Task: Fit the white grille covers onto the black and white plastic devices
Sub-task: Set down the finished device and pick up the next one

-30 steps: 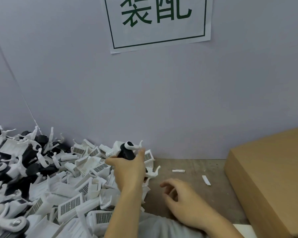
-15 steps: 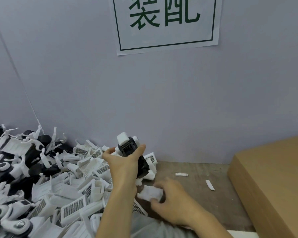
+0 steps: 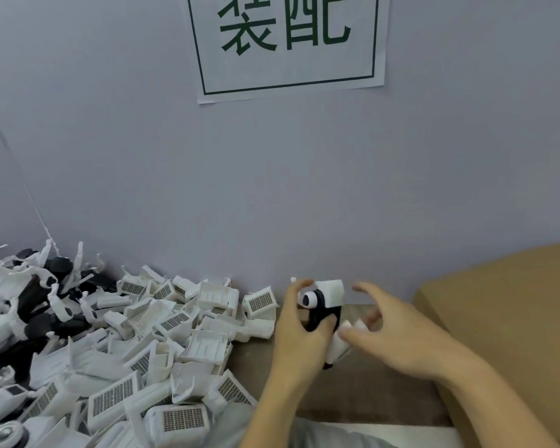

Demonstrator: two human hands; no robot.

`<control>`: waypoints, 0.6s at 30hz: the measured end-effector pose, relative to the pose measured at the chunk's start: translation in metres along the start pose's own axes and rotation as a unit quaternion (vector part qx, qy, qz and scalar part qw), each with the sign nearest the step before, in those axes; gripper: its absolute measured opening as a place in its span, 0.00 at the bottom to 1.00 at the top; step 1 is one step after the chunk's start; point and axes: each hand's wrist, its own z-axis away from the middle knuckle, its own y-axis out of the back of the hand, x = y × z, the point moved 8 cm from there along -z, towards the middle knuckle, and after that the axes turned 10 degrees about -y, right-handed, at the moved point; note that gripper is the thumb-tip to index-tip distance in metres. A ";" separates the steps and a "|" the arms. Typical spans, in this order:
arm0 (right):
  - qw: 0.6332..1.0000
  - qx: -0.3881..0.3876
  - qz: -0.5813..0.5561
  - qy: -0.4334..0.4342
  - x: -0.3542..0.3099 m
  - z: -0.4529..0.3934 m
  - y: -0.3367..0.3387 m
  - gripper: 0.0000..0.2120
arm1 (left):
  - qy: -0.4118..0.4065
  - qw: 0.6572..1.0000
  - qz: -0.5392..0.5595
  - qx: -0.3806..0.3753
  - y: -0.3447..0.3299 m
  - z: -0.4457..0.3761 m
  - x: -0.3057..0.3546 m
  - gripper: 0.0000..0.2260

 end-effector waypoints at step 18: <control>0.934 0.128 -0.333 0.030 0.005 -0.009 -0.035 0.18 | 0.126 0.958 0.236 0.106 0.001 0.001 -0.029 0.09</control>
